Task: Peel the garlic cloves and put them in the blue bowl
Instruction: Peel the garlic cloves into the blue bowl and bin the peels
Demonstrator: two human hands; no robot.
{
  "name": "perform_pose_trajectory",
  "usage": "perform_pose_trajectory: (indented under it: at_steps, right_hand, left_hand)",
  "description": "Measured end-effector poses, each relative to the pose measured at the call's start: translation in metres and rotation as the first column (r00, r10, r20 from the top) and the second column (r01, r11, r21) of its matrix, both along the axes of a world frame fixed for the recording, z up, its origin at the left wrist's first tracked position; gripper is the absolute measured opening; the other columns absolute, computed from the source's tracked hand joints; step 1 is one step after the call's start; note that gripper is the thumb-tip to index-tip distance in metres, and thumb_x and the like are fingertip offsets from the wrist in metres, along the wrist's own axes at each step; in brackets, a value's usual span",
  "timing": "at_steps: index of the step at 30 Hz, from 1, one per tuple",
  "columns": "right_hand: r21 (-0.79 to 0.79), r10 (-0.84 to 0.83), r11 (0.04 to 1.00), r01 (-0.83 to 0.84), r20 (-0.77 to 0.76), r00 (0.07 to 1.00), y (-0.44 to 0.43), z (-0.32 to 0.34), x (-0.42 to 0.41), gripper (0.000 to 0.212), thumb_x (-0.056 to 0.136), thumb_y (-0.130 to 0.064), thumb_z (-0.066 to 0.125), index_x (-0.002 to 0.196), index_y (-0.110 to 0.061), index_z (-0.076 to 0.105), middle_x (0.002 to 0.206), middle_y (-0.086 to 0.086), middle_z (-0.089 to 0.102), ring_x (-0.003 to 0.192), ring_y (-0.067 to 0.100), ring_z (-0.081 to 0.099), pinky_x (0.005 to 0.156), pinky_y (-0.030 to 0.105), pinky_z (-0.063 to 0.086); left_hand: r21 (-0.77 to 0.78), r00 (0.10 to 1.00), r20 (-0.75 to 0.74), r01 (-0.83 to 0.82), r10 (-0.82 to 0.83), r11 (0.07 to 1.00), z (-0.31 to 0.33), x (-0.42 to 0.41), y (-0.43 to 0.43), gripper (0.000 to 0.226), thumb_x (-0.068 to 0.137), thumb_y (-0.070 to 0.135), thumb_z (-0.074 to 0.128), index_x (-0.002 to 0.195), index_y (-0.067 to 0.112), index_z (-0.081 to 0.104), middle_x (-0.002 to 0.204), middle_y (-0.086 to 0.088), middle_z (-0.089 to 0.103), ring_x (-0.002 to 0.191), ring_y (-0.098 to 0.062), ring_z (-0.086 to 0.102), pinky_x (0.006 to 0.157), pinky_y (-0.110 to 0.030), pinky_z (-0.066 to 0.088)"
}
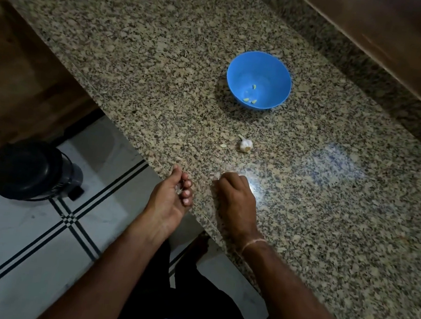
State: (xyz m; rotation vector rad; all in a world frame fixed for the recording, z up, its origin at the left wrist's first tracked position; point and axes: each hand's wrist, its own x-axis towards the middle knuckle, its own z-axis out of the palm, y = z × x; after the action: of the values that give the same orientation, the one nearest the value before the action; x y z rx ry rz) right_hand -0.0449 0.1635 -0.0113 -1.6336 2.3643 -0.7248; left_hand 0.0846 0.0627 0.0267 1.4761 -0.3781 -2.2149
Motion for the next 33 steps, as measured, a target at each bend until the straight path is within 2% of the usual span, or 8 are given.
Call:
perform_pose_trajectory:
  at_steps: [8,11,15,20,25,28,31,33]
  right_hand:
    - [0.103,0.002,0.995,0.005,-0.070,0.998,-0.017,-0.007,-0.011,0.007,0.099,-0.015,0.055,0.104,-0.014,0.061,0.098,0.001,0.060,0.088,0.014,0.038,0.068,0.032,0.040]
    - [0.143,-0.127,0.983,0.116,0.068,0.990,-0.019,0.004,-0.016,0.009,0.101,-0.007,0.052,0.101,-0.015,0.057,0.099,0.000,0.055,0.089,0.016,0.042,0.072,0.031,0.036]
    - [-0.046,-0.180,0.978,0.203,0.302,0.936,-0.016,0.035,-0.008,0.023,0.100,0.003,0.053,0.090,-0.017,0.057,0.088,-0.006,0.058,0.079,0.010,0.054,0.067,0.018,0.045]
    - [-0.118,-0.048,0.990,0.079,0.241,0.969,-0.010,0.066,0.006,0.015,0.089,-0.003,0.078,0.102,-0.008,0.079,0.091,0.002,0.071,0.078,0.016,0.068,0.067,0.030,0.062]
    - [-0.141,-0.119,0.980,0.138,0.136,0.984,0.002,0.062,0.000,0.018,0.093,-0.036,0.067,0.092,-0.019,0.075,0.085,-0.008,0.060,0.074,0.011,0.057,0.055,0.031,0.052]
    - [-0.176,-0.107,0.975,0.139,0.181,0.978,0.007,0.057,-0.002,0.023,0.096,-0.032,0.063,0.107,-0.020,0.080,0.094,-0.008,0.068,0.086,0.011,0.055,0.065,0.022,0.044]
    - [-0.143,-0.150,0.969,0.200,0.302,0.941,0.025,0.041,-0.012,0.031,0.105,-0.032,0.057,0.131,-0.022,0.070,0.126,-0.004,0.069,0.116,0.012,0.059,0.092,0.033,0.054]
    - [0.074,-0.256,0.966,0.246,0.195,0.947,0.049,0.023,-0.018,0.051,0.111,-0.047,0.043,0.156,-0.025,0.046,0.160,0.001,0.046,0.147,0.015,0.039,0.116,0.045,0.043]
  left_hand:
    - [0.006,1.000,-0.003,-0.010,0.010,1.000,0.002,-0.012,-0.002,0.032,0.107,0.038,0.052,0.085,0.016,0.059,0.073,0.001,0.056,0.064,-0.010,0.052,0.058,-0.022,0.046]
    - [-0.008,1.000,0.002,-0.018,0.018,1.000,0.003,-0.020,-0.002,0.029,0.109,0.033,0.051,0.089,0.014,0.063,0.078,-0.001,0.060,0.070,-0.013,0.056,0.069,-0.027,0.049]
    - [0.003,1.000,-0.008,0.009,-0.009,1.000,0.002,-0.038,0.004,0.027,0.109,0.032,0.051,0.102,0.011,0.067,0.087,-0.004,0.064,0.077,-0.015,0.060,0.078,-0.030,0.052]
    - [0.149,0.993,-0.110,0.067,-0.051,0.987,0.004,-0.054,0.012,0.033,0.108,0.041,0.052,0.102,0.013,0.068,0.081,-0.001,0.062,0.070,-0.011,0.053,0.059,-0.023,0.047]
    - [0.165,0.988,-0.137,0.095,-0.073,0.982,-0.003,-0.057,0.010,0.039,0.110,0.044,0.044,0.087,0.017,0.059,0.074,0.001,0.056,0.061,-0.009,0.047,0.045,-0.016,0.045]
    - [0.149,0.991,-0.111,0.084,-0.068,0.985,-0.012,-0.057,0.010,0.043,0.108,0.050,0.043,0.085,0.017,0.057,0.069,0.001,0.052,0.061,-0.010,0.046,0.058,-0.021,0.046]
    - [0.110,0.992,-0.110,0.079,-0.067,0.991,-0.012,-0.051,0.007,0.044,0.105,0.054,0.043,0.080,0.019,0.054,0.059,0.006,0.044,0.047,-0.007,0.037,0.041,-0.018,0.033]
    - [0.094,0.994,-0.104,0.054,-0.044,0.994,-0.012,-0.042,0.001,0.046,0.104,0.056,0.042,0.077,0.020,0.053,0.054,0.008,0.039,0.039,-0.005,0.031,0.032,-0.019,0.027]
